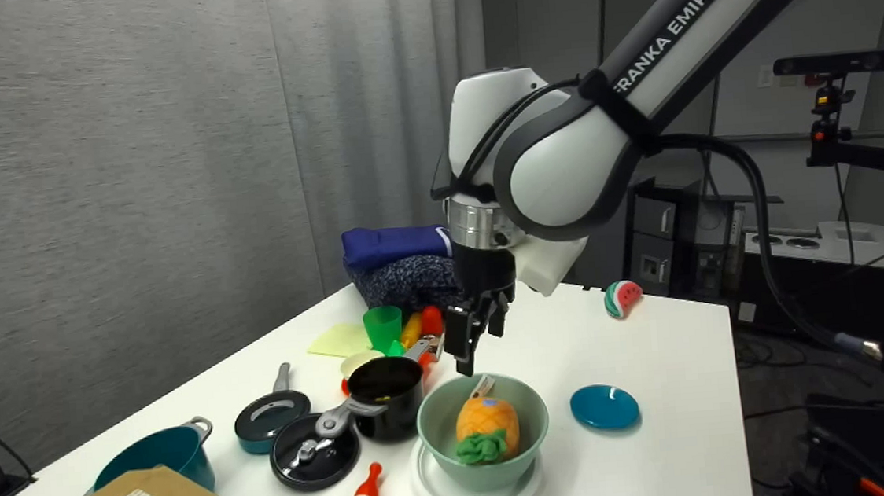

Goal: Put the pineapple plushy in the blue bowl

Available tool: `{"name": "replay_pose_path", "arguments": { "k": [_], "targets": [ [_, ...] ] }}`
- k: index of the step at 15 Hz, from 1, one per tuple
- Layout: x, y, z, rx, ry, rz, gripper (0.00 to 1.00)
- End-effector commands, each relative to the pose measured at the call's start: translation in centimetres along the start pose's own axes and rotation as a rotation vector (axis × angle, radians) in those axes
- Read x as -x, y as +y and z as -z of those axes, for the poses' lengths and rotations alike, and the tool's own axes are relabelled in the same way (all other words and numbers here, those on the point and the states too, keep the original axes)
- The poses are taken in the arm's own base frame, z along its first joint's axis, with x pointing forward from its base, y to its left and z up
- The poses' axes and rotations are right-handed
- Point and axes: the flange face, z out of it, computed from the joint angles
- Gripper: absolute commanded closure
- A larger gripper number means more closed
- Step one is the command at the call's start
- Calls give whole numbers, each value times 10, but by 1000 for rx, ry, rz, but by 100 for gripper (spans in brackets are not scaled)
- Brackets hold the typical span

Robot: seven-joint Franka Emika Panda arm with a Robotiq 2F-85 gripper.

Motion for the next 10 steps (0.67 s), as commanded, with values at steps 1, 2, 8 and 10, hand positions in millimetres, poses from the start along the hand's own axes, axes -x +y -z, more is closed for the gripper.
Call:
{"name": "replay_pose_path", "arguments": {
  "k": [1,2,8,10],
  "targets": [
    [-17,13,7,19,34,-108,0],
    [-20,17,10,31,47,-141,0],
    [-47,46,29,63,163,-347,0],
    [-37,44,27,47,127,-301,0]
  ]
}}
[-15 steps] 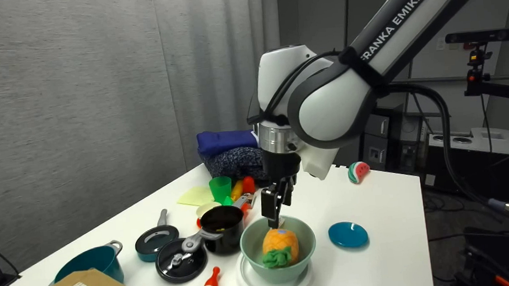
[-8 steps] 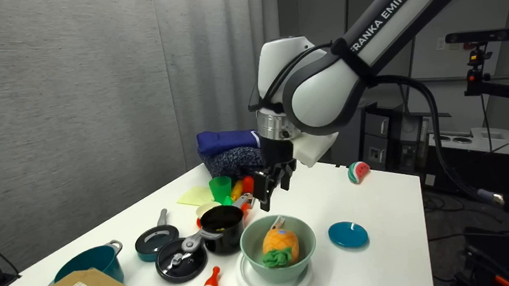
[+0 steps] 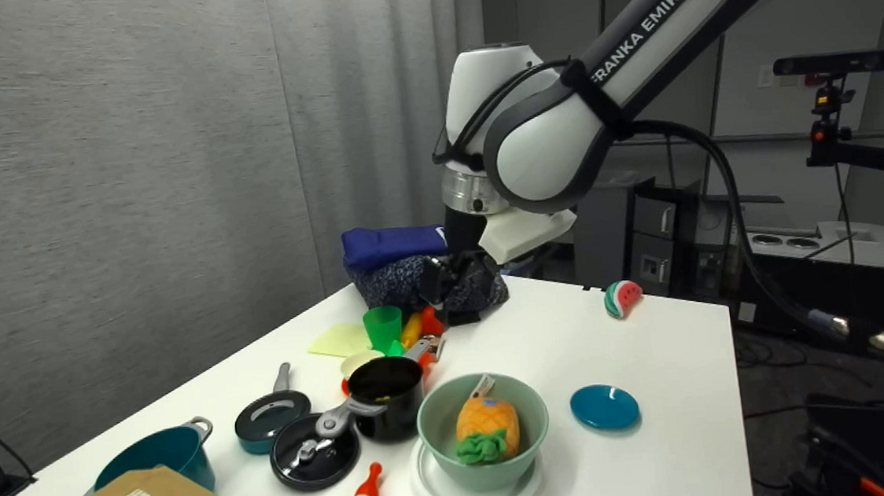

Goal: Put the pineapple plushy in the blue bowl

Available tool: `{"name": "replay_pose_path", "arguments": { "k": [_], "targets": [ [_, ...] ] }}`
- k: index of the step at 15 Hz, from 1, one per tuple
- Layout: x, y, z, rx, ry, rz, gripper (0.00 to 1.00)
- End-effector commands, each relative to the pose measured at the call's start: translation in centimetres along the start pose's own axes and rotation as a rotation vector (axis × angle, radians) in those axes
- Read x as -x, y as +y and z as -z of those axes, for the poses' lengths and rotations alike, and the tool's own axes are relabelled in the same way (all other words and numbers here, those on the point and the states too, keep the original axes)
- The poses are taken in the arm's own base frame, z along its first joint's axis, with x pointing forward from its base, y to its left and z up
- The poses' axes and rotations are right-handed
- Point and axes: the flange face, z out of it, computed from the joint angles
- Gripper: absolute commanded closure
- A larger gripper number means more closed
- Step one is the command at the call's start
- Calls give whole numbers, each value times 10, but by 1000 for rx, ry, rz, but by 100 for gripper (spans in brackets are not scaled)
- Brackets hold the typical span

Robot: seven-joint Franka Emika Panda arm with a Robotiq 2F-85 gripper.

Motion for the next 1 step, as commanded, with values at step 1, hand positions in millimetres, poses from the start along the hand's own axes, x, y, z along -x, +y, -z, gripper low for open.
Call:
{"name": "replay_pose_path", "arguments": {
  "k": [1],
  "targets": [
    [0,1,0,0,-3,1,0]
  ]
}}
